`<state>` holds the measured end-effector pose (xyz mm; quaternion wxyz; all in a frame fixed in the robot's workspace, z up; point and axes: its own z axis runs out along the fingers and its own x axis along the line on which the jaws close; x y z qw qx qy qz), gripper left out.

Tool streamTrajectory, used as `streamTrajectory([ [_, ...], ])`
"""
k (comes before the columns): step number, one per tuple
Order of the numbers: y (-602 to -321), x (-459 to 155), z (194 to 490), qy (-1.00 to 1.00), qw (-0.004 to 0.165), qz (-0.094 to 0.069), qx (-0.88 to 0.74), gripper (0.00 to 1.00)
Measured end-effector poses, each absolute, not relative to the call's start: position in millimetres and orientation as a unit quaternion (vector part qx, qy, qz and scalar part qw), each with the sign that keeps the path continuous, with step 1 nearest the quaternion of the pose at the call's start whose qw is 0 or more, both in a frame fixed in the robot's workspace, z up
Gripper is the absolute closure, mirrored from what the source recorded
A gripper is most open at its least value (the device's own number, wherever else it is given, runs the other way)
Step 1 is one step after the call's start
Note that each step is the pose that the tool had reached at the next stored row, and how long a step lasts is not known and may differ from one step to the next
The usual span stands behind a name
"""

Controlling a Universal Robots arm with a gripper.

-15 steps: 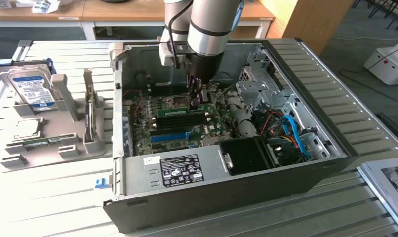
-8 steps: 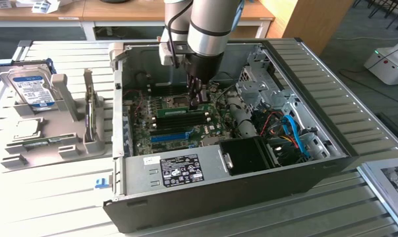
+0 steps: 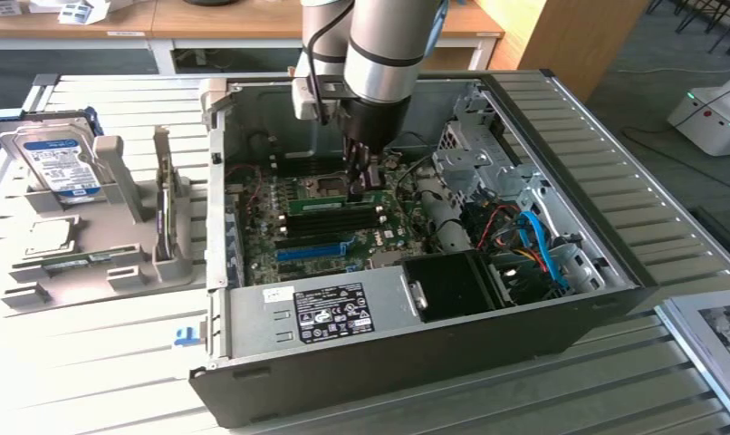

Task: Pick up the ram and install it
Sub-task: 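Insert the ram into the slot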

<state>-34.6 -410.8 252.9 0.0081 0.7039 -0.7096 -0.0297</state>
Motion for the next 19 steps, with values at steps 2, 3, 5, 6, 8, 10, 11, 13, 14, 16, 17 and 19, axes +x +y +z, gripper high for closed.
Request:
streamTrajectory([
  [2, -411, -33, 253, -0.71, 0.008, -0.03, 0.704, 0.88],
  [3, -411, -33, 253, -0.71, 0.008, -0.03, 0.704, 0.88],
  [5, -411, -33, 253, -0.71, 0.008, -0.03, 0.704, 0.88],
  [6, -411, -33, 253, -0.71, 0.008, -0.03, 0.704, 0.88],
  [8, -411, -33, 252, -0.71, 0.008, -0.03, 0.704, 0.88],
  [10, -411, -33, 251, -0.71, 0.008, -0.03, 0.704, 0.88],
  [11, -411, -33, 250, -0.71, 0.008, -0.03, 0.704, 0.88],
  [13, -411, -33, 248, -0.71, 0.008, -0.03, 0.704, 0.88],
  [14, -411, -33, 247, -0.71, 0.008, -0.03, 0.704, 0.88],
  [16, -411, -33, 245, -0.71, 0.008, -0.03, 0.704, 0.88],
  [17, -411, -33, 244, -0.71, 0.008, -0.03, 0.704, 0.88],
  [19, -411, -33, 242, -0.71, 0.008, -0.03, 0.704, 0.88],
])
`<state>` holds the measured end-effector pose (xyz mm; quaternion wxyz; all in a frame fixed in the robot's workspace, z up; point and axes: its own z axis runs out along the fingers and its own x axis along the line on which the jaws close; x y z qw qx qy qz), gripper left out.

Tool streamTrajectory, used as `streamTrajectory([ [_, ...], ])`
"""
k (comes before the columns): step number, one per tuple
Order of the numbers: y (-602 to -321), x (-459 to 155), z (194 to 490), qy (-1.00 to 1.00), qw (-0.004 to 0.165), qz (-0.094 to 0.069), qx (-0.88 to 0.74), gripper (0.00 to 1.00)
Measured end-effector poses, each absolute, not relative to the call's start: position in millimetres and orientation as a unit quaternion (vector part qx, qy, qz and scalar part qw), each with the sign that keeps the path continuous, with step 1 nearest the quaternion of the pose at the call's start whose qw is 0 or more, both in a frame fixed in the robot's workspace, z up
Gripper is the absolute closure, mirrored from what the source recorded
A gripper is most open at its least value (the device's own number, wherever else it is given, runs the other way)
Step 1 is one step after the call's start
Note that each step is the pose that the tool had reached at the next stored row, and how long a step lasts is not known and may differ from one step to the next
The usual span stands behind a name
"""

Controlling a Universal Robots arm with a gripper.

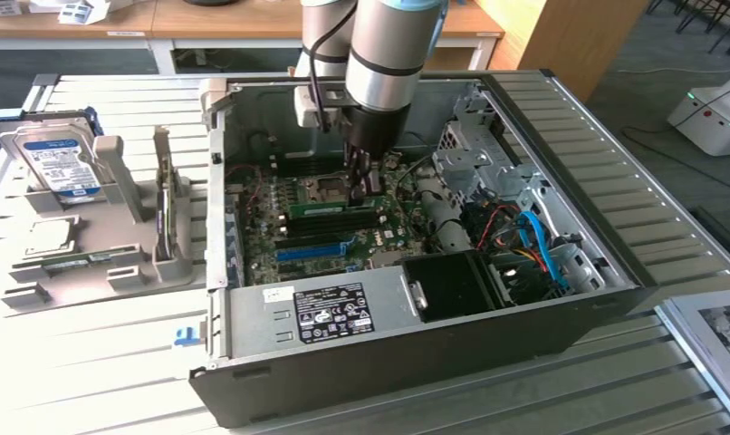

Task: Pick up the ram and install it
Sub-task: 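Insert the ram into the slot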

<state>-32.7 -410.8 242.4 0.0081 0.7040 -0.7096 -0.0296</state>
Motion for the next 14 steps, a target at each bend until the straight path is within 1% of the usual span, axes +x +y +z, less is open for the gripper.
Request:
streamTrajectory([
  [14, -412.5, -32.7, 240.2, -0.71, 0.008, -0.03, 0.704, 0.88],
])
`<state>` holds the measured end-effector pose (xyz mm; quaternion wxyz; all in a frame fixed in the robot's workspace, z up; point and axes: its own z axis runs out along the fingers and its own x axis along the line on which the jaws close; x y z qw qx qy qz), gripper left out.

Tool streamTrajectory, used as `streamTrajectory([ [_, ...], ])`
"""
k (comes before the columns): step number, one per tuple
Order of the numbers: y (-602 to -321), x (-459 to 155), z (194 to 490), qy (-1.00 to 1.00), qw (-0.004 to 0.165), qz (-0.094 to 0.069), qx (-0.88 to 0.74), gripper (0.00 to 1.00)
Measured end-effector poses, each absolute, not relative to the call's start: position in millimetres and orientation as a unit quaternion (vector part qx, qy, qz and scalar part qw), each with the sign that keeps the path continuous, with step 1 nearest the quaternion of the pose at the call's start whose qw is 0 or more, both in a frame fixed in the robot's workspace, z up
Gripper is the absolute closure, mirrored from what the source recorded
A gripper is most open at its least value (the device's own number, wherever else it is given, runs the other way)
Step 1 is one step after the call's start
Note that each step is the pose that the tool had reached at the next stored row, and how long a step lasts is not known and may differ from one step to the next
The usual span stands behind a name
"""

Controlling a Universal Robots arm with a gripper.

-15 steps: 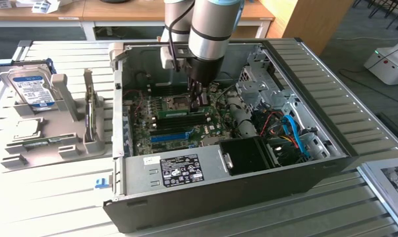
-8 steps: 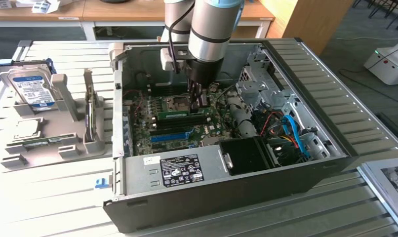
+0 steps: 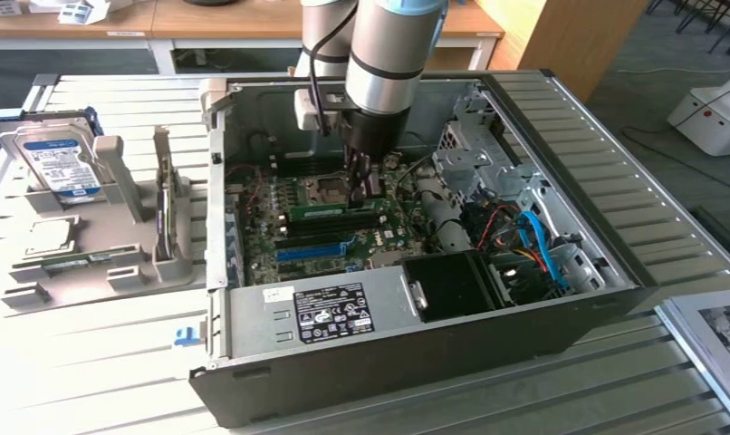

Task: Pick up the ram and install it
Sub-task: 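Insert the ram into the slot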

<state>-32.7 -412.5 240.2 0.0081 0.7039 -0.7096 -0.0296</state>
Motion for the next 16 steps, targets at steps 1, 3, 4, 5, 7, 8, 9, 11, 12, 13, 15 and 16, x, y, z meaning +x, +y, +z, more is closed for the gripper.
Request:
streamTrajectory([
  [1, -412.7, -32.7, 240.1, -0.71, 0.008, -0.03, 0.704, 0.88],
  [3, -413.3, -32.7, 240.2, -0.71, 0.008, -0.03, 0.704, 0.88],
  [4, -413.6, -32.7, 240.2, -0.71, 0.008, -0.03, 0.704, 0.88],
  [5, -413.8, -32.7, 240.2, -0.71, 0.008, -0.03, 0.704, 0.88],
  [7, -414.4, -32.7, 240.2, -0.71, 0.008, -0.03, 0.704, 0.88],
  [8, -414.7, -32.7, 240.2, -0.71, 0.008, -0.03, 0.704, 0.88],
  [9, -415.0, -32.7, 240.2, -0.71, 0.008, -0.03, 0.704, 0.88],
  [11, -415.8, -32.7, 240.2, -0.71, 0.008, -0.03, 0.704, 0.88],
  [12, -416.2, -32.7, 240.2, -0.71, 0.008, -0.03, 0.704, 0.88],
  [13, -416.7, -32.7, 240.2, -0.71, 0.008, -0.03, 0.704, 0.88],
  [15, -417.5, -32.7, 240.2, -0.71, 0.008, -0.03, 0.704, 0.88],
  [16, -417.9, -32.7, 240.2, -0.71, 0.008, -0.03, 0.704, 0.88],
])
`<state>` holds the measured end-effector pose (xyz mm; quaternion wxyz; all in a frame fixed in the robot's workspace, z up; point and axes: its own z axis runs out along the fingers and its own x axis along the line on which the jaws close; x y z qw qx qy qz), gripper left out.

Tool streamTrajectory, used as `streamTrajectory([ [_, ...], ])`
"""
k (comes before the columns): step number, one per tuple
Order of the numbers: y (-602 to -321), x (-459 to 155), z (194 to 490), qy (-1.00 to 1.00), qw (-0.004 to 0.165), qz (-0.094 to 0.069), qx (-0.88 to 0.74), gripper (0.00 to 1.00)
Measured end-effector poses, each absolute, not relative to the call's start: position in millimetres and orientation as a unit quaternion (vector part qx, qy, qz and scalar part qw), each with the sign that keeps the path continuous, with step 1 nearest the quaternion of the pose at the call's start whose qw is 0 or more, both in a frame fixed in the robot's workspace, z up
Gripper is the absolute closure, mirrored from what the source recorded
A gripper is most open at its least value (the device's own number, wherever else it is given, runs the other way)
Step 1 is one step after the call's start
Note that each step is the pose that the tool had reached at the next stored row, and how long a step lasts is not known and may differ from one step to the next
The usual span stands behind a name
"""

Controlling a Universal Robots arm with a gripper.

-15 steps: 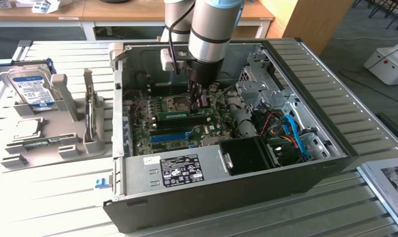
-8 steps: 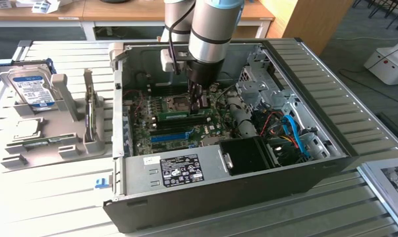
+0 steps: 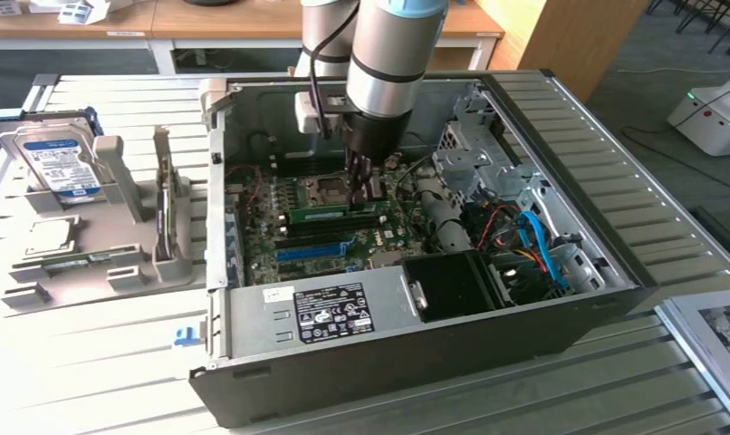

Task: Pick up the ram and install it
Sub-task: 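Insert the ram into the slot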

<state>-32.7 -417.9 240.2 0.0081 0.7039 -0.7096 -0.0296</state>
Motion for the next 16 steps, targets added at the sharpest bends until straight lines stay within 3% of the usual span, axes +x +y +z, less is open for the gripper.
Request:
streamTrajectory([
  [16, -418.6, -32.7, 237.2, -0.71, 0.008, -0.03, 0.704, 0.88],
])
